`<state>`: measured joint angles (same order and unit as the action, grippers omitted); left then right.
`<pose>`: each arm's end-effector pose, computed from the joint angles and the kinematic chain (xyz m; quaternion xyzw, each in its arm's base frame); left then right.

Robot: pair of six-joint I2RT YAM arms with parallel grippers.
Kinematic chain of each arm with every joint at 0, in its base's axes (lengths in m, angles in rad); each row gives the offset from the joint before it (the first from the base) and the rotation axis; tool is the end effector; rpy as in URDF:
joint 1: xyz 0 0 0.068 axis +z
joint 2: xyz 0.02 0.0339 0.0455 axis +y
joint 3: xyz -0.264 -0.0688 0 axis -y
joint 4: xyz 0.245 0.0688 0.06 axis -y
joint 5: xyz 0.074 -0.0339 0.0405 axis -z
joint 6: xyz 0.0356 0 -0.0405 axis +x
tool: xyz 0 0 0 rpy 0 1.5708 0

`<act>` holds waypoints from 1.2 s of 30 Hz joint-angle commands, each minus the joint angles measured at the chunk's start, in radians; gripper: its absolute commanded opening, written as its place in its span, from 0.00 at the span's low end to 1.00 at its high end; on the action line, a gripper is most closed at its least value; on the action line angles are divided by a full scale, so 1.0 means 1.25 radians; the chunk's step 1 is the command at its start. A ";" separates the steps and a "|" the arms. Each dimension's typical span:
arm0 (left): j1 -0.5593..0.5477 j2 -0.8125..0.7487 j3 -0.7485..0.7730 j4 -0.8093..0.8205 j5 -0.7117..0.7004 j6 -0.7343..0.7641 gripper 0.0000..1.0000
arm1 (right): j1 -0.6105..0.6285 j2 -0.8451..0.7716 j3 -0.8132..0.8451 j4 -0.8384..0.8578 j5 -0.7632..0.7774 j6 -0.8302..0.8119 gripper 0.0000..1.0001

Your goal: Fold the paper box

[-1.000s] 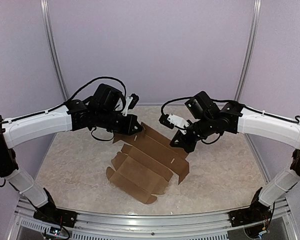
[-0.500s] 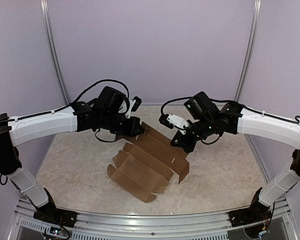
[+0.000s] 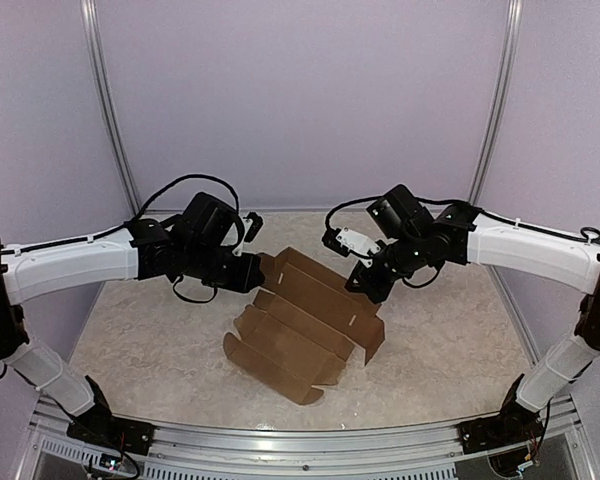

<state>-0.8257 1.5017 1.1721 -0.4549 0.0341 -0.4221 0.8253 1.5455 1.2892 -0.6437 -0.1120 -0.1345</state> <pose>0.2232 -0.2438 0.2769 0.1915 0.9035 -0.2366 0.3017 0.2233 0.2478 0.2877 -0.4516 0.8278 0.1610 0.2913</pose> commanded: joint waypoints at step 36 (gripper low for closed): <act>0.029 0.230 -0.032 -0.026 -0.152 -0.041 0.00 | -0.132 0.189 -0.017 -0.005 -0.256 0.037 0.00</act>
<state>-0.7971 1.7596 1.1549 -0.4805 -0.1398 -0.4622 0.6758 1.7687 1.2816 -0.6724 -0.4095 -0.1059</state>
